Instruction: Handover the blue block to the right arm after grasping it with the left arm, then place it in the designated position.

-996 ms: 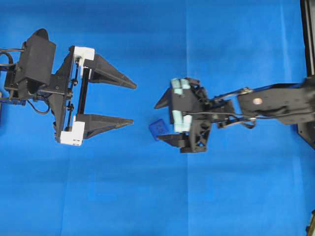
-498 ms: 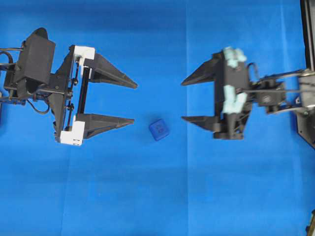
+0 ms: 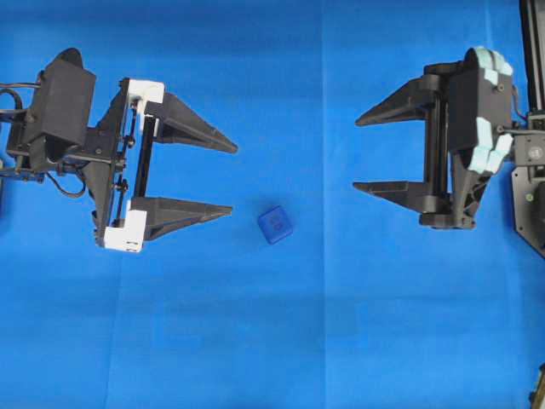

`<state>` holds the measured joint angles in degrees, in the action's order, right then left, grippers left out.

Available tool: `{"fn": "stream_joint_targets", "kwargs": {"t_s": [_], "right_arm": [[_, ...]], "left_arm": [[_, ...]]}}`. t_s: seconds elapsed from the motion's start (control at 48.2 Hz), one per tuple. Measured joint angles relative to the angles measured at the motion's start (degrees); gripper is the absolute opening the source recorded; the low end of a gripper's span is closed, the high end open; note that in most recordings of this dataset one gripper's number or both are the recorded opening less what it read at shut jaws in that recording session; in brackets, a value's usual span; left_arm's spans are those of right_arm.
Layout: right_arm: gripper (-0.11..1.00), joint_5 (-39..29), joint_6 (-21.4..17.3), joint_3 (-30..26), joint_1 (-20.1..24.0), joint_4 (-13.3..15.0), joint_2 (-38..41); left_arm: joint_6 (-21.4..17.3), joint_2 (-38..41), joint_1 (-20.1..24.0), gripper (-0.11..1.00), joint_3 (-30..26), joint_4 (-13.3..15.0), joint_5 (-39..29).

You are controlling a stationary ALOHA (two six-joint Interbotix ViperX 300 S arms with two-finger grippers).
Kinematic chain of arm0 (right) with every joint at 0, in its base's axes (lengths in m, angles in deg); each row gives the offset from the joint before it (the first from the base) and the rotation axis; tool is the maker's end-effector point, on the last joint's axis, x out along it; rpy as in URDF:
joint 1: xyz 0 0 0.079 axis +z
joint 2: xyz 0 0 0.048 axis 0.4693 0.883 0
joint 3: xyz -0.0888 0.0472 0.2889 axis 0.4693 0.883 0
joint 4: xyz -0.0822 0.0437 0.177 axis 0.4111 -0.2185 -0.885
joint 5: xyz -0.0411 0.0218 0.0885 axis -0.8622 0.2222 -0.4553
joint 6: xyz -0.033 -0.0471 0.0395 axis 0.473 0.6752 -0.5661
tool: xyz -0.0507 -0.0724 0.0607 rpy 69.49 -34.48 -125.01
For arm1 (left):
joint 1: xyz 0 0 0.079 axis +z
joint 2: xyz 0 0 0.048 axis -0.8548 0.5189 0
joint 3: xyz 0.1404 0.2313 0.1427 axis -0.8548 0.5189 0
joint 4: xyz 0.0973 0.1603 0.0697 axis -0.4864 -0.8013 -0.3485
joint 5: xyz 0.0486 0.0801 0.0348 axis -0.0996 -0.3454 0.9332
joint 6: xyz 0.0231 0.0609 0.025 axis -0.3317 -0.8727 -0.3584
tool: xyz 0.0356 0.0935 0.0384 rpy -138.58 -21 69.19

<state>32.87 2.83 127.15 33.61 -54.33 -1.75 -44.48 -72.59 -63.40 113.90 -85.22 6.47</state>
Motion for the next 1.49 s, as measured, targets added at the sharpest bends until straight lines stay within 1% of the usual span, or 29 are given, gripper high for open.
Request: {"fn": "stream_joint_targets", "kwargs": {"t_s": [0.124,0.228,0.415,0.643,0.85,0.996,1.493], "right_arm": [[0.84,1.5,0.0,0.1,0.0,0.2,-0.1],[0.84,4.4,0.0,0.4,0.0,0.9,-0.2],[0.84,12.7,0.0,2.5,-0.1,1.9,-1.8],[0.84,23.1,0.0,6.5,-2.2,2.1,-2.4],[0.84,29.4,0.0,9.3,-3.1,2.1,-2.3],[0.83,30.8,0.0,10.3,-3.2,2.1,-2.2],[0.83,30.8,0.0,10.3,-3.6,2.0,-2.2]], "left_arm": [[0.0,0.0,0.0,0.92,0.0,0.0,0.0],[0.0,0.0,-0.1,0.92,0.0,0.1,0.0],[0.0,0.1,-0.1,0.92,0.0,0.1,0.0],[0.0,0.1,-0.1,0.92,0.0,0.1,0.0],[0.0,0.1,-0.1,0.92,0.0,0.0,0.0],[0.0,0.1,0.0,0.92,0.0,0.1,0.0],[0.0,0.0,-0.1,0.92,0.0,0.0,0.0]]}}
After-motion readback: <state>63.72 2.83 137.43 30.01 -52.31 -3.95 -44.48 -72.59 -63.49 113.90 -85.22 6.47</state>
